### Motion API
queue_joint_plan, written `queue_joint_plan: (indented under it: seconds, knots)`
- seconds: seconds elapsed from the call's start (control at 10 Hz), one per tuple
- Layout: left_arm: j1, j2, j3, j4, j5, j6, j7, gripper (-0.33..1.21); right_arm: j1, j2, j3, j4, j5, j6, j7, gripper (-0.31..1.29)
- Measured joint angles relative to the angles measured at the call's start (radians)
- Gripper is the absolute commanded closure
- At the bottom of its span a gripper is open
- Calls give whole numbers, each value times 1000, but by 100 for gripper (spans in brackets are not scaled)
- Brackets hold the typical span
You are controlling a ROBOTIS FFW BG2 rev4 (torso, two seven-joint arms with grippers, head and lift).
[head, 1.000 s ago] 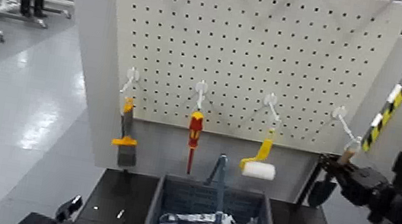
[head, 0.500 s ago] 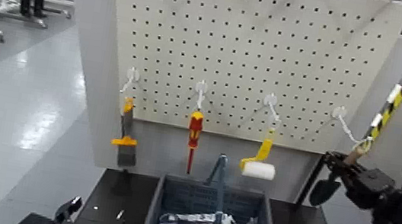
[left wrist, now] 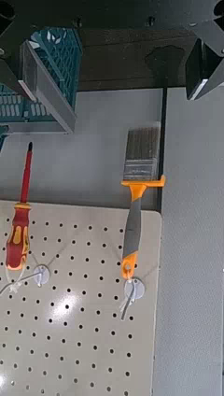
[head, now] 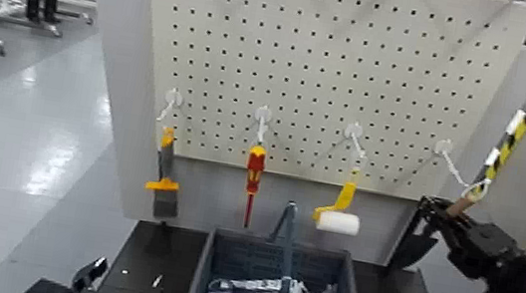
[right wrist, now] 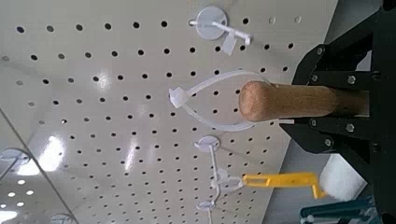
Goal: Put the tool with the wooden handle into the crate.
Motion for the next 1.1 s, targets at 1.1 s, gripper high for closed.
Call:
queue_joint_plan:
  seconds: [1.1]
  knots:
    - [-7, 0, -6, 2, 2, 10, 0, 11, 48, 110, 109, 61, -207, -91, 5, 112]
